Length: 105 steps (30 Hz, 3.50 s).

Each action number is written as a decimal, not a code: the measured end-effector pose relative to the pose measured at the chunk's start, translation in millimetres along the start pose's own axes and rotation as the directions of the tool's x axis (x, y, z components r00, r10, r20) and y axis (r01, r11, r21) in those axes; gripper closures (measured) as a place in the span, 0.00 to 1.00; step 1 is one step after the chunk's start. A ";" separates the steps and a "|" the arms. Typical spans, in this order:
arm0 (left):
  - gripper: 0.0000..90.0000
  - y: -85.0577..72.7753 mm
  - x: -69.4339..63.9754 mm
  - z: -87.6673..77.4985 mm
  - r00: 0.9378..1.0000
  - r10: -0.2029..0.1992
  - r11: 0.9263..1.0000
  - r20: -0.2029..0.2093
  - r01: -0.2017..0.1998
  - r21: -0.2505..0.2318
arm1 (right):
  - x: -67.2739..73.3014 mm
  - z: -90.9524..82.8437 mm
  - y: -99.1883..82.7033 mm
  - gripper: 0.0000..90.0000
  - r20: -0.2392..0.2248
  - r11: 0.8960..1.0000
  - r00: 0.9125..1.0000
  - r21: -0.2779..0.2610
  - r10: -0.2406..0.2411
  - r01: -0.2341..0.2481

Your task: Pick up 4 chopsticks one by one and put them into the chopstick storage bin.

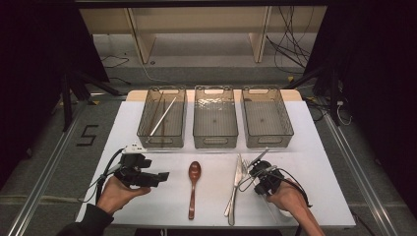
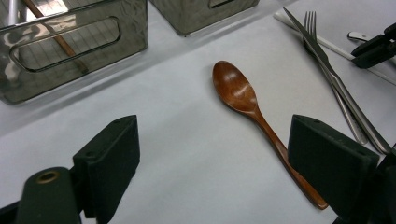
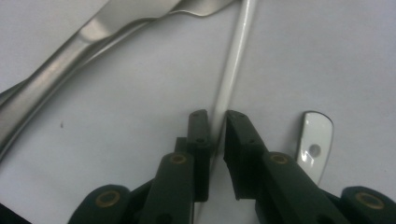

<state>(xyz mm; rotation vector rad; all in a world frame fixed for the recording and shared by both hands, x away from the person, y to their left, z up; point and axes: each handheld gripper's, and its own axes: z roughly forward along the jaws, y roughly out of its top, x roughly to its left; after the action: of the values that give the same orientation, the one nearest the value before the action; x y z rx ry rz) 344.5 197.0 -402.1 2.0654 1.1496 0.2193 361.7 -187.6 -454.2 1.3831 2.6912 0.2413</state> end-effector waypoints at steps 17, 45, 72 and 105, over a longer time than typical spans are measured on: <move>0.18 -0.1 -1.1 2.1 1.000 0.009 1.000 0.007 -0.010 0.013 | -9.6 -1.8 -6.3 0.95 0.015 1.000 1.000 -0.007 0.013 -0.013; 0.18 0.0 -0.7 2.1 1.000 0.006 1.000 0.013 -0.006 0.010 | -19.2 -13.9 -8.2 0.95 -0.015 0.993 0.998 -0.097 0.064 -0.065; 0.18 0.2 -1.1 1.6 1.000 0.013 1.000 0.013 -0.013 0.014 | -40.3 -40.9 -19.9 0.95 -0.013 0.975 0.994 -0.195 0.108 -0.109; 0.19 3.6 -34.6 32.9 0.983 0.180 0.980 0.040 -0.183 0.079 | 42.8 -49.8 24.1 0.96 -0.172 0.957 0.966 -0.251 -0.194 0.148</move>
<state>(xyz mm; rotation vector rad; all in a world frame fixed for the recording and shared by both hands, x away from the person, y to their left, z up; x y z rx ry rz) 342.3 151.2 -416.1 2.2403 0.9655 0.2287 347.8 -143.5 -401.7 1.1025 2.8006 0.6902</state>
